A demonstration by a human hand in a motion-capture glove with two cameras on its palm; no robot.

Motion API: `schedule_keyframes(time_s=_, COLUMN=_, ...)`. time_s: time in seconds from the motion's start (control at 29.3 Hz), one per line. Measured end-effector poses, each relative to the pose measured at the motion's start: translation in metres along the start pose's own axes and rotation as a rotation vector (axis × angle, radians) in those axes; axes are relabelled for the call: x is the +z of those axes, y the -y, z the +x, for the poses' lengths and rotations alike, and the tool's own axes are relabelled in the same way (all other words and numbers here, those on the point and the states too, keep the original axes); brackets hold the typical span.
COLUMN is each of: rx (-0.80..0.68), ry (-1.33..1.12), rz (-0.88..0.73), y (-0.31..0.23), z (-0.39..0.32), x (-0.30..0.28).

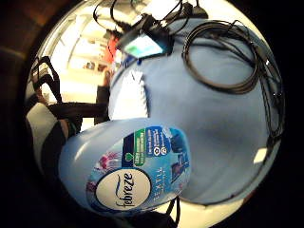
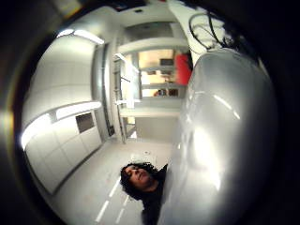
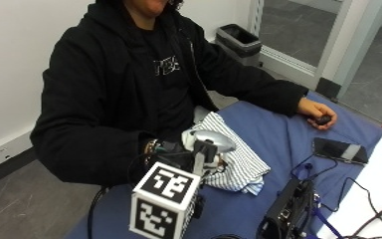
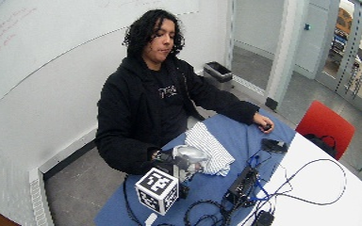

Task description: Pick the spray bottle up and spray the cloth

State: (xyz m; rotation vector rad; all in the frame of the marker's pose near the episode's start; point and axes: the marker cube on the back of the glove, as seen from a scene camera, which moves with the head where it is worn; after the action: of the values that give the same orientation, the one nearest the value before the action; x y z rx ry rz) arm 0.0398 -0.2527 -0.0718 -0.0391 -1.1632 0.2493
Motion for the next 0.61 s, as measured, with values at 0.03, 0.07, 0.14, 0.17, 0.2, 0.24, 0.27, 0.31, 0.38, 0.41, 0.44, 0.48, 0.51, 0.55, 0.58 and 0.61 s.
schedule_keyframes(time_s=0.03, rx=0.037, ry=-0.025, rz=-0.054, y=0.0, z=-0.008, x=0.004)
schedule_keyframes(time_s=0.07, rx=0.074, ry=-0.049, rz=-0.103, y=0.0, z=-0.014, x=0.008)
schedule_keyframes(time_s=0.14, rx=0.147, ry=-0.097, rz=-0.186, y=-0.001, z=-0.026, x=0.017)
schedule_keyframes(time_s=0.17, rx=0.185, ry=-0.12, rz=-0.224, y=-0.001, z=-0.03, x=0.021)
schedule_keyframes(time_s=0.2, rx=0.227, ry=-0.146, rz=-0.263, y=-0.001, z=-0.033, x=0.026)
schedule_keyframes(time_s=0.24, rx=0.27, ry=-0.173, rz=-0.301, y=0.0, z=-0.036, x=0.031)
schedule_keyframes(time_s=0.27, rx=0.313, ry=-0.2, rz=-0.335, y=0.002, z=-0.038, x=0.037)
schedule_keyframes(time_s=0.31, rx=0.352, ry=-0.226, rz=-0.361, y=0.006, z=-0.039, x=0.043)
schedule_keyframes(time_s=0.38, rx=0.413, ry=-0.27, rz=-0.393, y=0.018, z=-0.04, x=0.057)
schedule_keyframes(time_s=0.41, rx=0.441, ry=-0.294, rz=-0.413, y=0.02, z=-0.039, x=0.063)
schedule_keyframes(time_s=0.44, rx=0.472, ry=-0.322, rz=-0.443, y=0.018, z=-0.035, x=0.068)
schedule_keyframes(time_s=0.48, rx=0.505, ry=-0.353, rz=-0.481, y=0.011, z=-0.031, x=0.072)
schedule_keyframes(time_s=0.51, rx=0.537, ry=-0.382, rz=-0.518, y=0.005, z=-0.026, x=0.075)
schedule_keyframes(time_s=0.55, rx=0.565, ry=-0.407, rz=-0.549, y=0.001, z=-0.022, x=0.079)
schedule_keyframes(time_s=0.58, rx=0.589, ry=-0.429, rz=-0.574, y=-0.002, z=-0.019, x=0.084)
schedule_keyframes(time_s=0.61, rx=0.612, ry=-0.451, rz=-0.596, y=-0.003, z=-0.015, x=0.089)
